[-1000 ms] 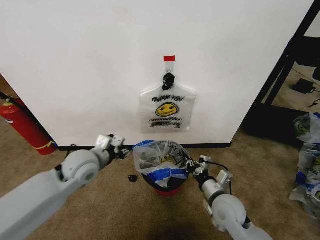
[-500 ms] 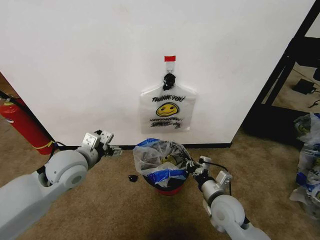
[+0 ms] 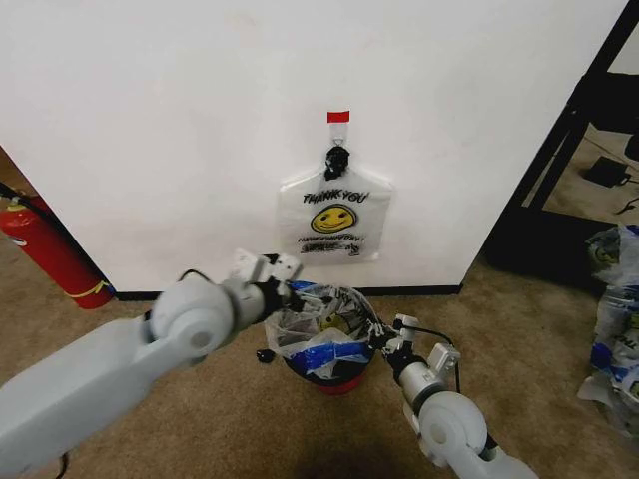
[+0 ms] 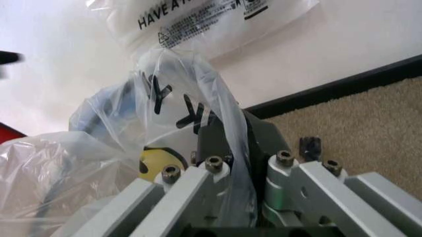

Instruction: Pick up the garbage bag from the wall and place it over the trash bin.

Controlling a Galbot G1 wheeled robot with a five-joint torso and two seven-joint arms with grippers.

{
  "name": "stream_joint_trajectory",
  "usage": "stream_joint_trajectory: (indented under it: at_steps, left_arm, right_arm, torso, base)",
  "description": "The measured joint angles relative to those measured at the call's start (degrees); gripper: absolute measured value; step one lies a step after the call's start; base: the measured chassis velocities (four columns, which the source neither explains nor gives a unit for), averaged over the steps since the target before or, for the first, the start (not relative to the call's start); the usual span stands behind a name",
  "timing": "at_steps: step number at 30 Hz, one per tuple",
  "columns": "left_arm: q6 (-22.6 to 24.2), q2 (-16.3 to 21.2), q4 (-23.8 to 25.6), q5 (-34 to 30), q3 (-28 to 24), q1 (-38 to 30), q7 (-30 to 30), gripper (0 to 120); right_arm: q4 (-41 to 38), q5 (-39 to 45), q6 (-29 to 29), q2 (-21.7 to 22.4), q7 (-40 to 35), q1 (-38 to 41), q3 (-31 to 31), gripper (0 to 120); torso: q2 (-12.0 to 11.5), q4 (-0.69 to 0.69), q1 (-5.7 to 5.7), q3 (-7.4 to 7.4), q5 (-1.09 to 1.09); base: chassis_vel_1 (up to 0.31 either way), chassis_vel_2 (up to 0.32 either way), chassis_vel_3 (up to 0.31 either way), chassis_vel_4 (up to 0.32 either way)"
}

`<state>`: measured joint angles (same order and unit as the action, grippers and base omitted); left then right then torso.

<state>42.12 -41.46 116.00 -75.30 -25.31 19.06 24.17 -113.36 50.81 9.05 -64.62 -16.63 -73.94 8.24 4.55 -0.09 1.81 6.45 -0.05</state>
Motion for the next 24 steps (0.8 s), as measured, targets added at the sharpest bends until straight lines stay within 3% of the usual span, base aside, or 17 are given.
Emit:
stream_joint_trajectory:
  at_steps: [6, 15, 24]
  left_arm:
    - [0.0, -0.6, -4.4, 0.8, -2.2, -2.1, -2.0, 94]
    - [0.0, 0.2, -6.8, 1.8, -5.1, -3.5, -7.2, 77]
    - [0.0, -1.6, -9.9, 3.9, -9.0, -5.6, -9.2, 75]
  right_arm:
    - [-0.3, 0.1, 0.2, 0.4, 0.2, -0.1, -0.3, 2]
    - [-1.0, 1.2, 0.5, 1.5, 0.1, 0.2, -0.6, 2]
    - [-1.7, 1.5, 0.9, 2.0, 0.4, 0.0, -0.8, 2]
  torso:
    - [0.0, 0.01, 0.00, 0.00, 0.00]
    - [0.0, 0.02, 0.00, 0.00, 0.00]
    - [0.0, 0.00, 0.00, 0.00, 0.00]
  base:
    - [0.000, 0.000, 0.000, 0.000]
    - [0.000, 0.000, 0.000, 0.000]
    - [0.000, 0.000, 0.000, 0.000]
